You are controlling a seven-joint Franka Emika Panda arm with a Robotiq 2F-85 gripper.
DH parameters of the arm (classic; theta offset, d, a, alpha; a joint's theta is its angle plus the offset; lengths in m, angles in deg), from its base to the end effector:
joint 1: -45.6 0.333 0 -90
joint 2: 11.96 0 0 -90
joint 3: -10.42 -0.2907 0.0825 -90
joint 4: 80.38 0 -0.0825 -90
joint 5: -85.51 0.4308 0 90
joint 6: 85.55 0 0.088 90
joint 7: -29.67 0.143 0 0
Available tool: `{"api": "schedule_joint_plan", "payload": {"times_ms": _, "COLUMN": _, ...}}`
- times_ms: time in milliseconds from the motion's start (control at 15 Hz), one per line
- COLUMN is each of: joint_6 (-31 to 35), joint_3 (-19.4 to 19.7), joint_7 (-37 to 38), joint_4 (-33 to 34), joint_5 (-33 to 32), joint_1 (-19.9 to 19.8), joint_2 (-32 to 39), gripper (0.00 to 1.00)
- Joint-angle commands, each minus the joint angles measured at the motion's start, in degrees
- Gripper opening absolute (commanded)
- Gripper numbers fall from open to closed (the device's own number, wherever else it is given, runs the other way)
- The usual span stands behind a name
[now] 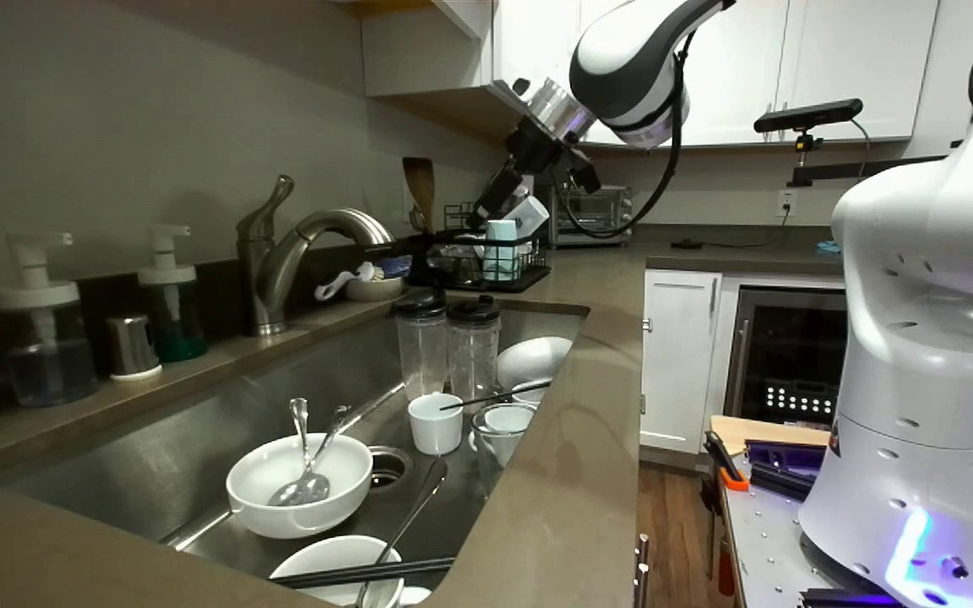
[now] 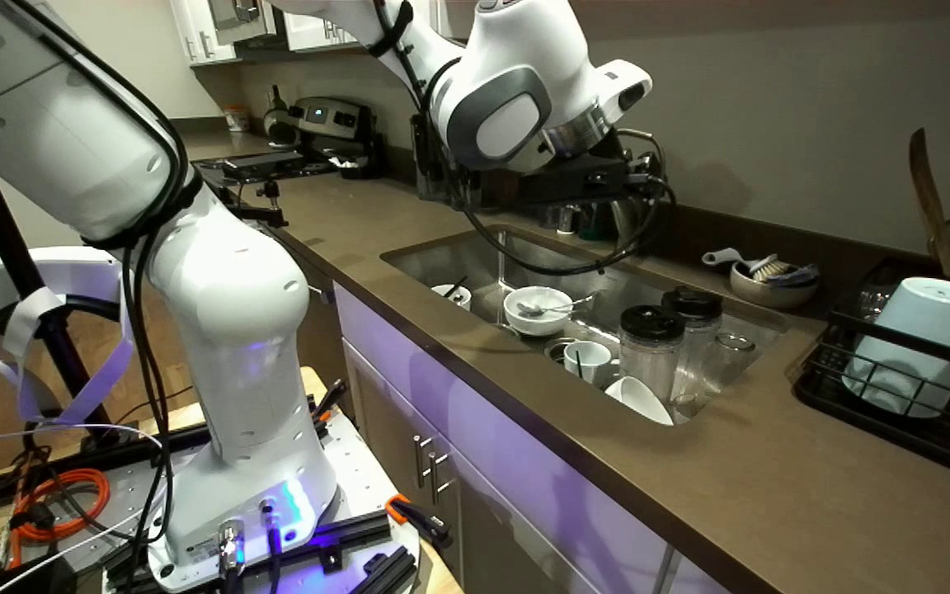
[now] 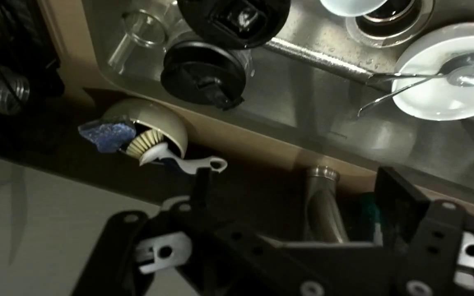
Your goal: Open the faucet
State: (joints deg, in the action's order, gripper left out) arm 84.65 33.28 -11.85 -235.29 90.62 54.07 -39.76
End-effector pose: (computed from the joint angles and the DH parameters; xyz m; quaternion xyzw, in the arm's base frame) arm 0.4807 -0.1152 0.3720 0.9164 0.1689 0.3579 0.0600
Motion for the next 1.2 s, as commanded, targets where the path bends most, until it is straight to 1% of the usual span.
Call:
{"api": "schedule_joint_plan", "payload": {"times_ms": 0, "joint_6": 6.55, "joint_3": 1.89, "joint_7": -1.82, "joint_4": -0.94, "joint_5": 0.71, "joint_1": 3.34, "joint_2": -0.61, "gripper": 1.00}}
{"api": "schedule_joint_plan", "payload": {"times_ms": 200, "joint_6": 10.48, "joint_3": 3.24, "joint_7": -1.36, "joint_4": -0.80, "joint_5": 0.67, "joint_1": 6.30, "joint_2": -0.44, "gripper": 1.00}}
{"api": "schedule_joint_plan", "payload": {"times_ms": 467, "joint_6": 12.80, "joint_3": 6.89, "joint_7": -0.83, "joint_4": -0.37, "joint_5": 1.19, "joint_1": 12.82, "joint_2": -0.61, "gripper": 1.00}}
{"api": "schedule_joint_plan", "payload": {"times_ms": 600, "joint_6": 12.73, "joint_3": 9.57, "joint_7": 0.03, "joint_4": -0.06, "joint_5": 1.95, "joint_1": 16.91, "joint_2": -1.20, "gripper": 1.00}}
{"api": "schedule_joint_plan", "payload": {"times_ms": 867, "joint_6": 12.88, "joint_3": 16.44, "joint_7": 1.80, "joint_4": 0.55, "joint_5": 4.00, "joint_1": 26.25, "joint_2": -3.67, "gripper": 1.00}}
{"api": "schedule_joint_plan", "payload": {"times_ms": 1000, "joint_6": 13.36, "joint_3": 18.88, "joint_7": 3.00, "joint_4": 0.85, "joint_5": 5.18, "joint_1": 29.50, "joint_2": -4.94, "gripper": 1.00}}
{"api": "schedule_joint_plan", "payload": {"times_ms": 1133, "joint_6": 11.59, "joint_3": 20.72, "joint_7": 3.06, "joint_4": 1.73, "joint_5": 5.03, "joint_1": 31.43, "joint_2": -5.31, "gripper": 1.00}}
